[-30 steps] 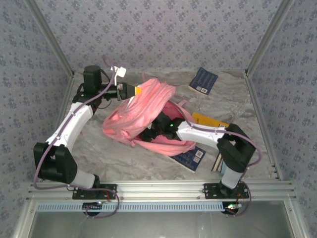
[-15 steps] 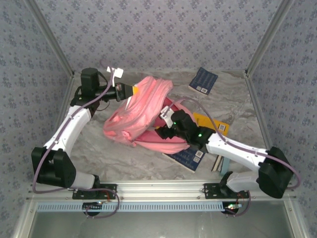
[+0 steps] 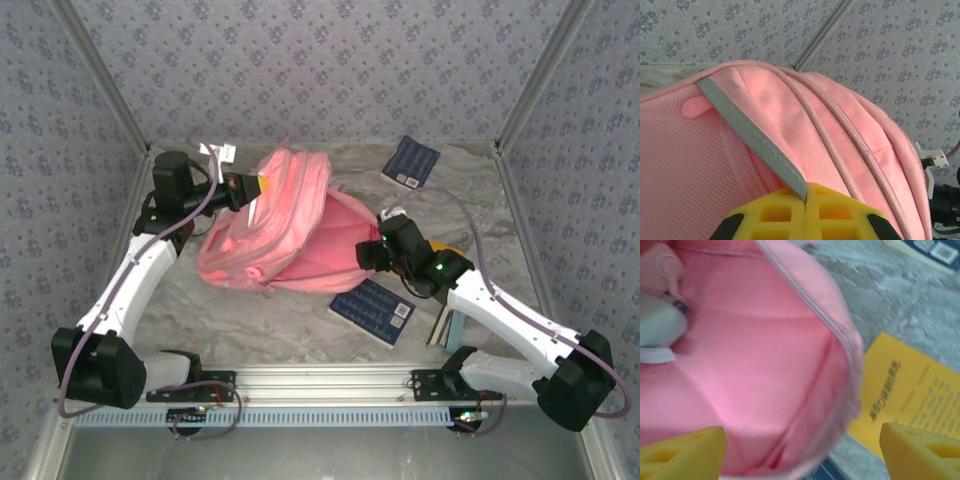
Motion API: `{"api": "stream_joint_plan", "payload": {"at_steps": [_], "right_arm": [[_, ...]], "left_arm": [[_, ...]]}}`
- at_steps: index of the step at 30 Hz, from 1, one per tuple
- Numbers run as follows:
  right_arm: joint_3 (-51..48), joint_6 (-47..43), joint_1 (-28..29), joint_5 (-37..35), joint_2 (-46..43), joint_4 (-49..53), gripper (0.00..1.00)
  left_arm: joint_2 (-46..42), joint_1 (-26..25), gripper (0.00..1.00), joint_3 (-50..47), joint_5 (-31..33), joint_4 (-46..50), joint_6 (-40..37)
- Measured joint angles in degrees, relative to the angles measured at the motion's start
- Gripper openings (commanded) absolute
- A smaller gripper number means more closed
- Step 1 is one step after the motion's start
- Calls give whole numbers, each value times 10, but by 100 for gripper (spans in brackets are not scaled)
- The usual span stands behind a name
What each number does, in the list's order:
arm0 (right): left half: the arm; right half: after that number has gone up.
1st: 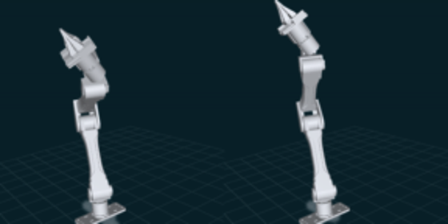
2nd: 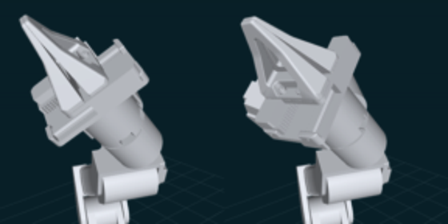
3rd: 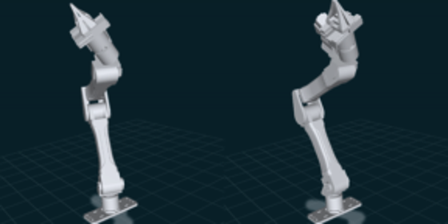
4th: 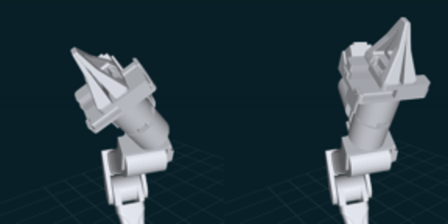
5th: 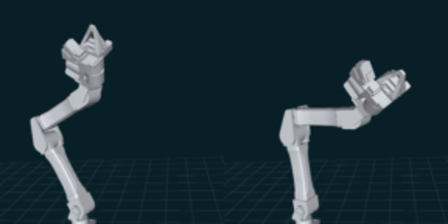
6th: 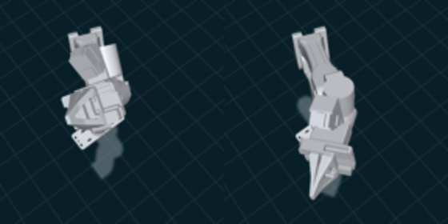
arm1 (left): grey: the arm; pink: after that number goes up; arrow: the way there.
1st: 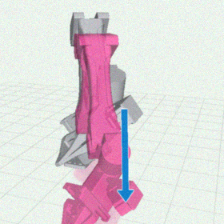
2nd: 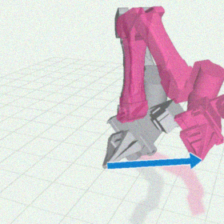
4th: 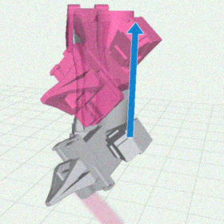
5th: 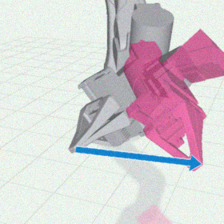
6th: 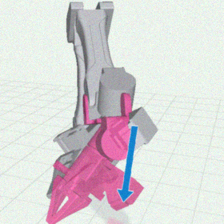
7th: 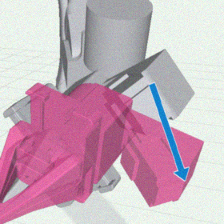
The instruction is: Pack books, pencil case, and school supplies into a backpack
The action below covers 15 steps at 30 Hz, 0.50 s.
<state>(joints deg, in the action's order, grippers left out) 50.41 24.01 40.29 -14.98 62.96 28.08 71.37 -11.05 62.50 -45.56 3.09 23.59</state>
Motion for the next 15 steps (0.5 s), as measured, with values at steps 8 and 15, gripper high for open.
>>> {"api": "stream_joint_plan", "payload": {"at_steps": [8, 15], "right_arm": [[0, 58, -58, 40, 10, 30, 81], [-17, 93, -134, 115, 18, 6, 79]], "left_arm": [[24, -7, 0, -1, -19, -19, 6], [46, -23, 0, -1, -57, -33, 10]]}}
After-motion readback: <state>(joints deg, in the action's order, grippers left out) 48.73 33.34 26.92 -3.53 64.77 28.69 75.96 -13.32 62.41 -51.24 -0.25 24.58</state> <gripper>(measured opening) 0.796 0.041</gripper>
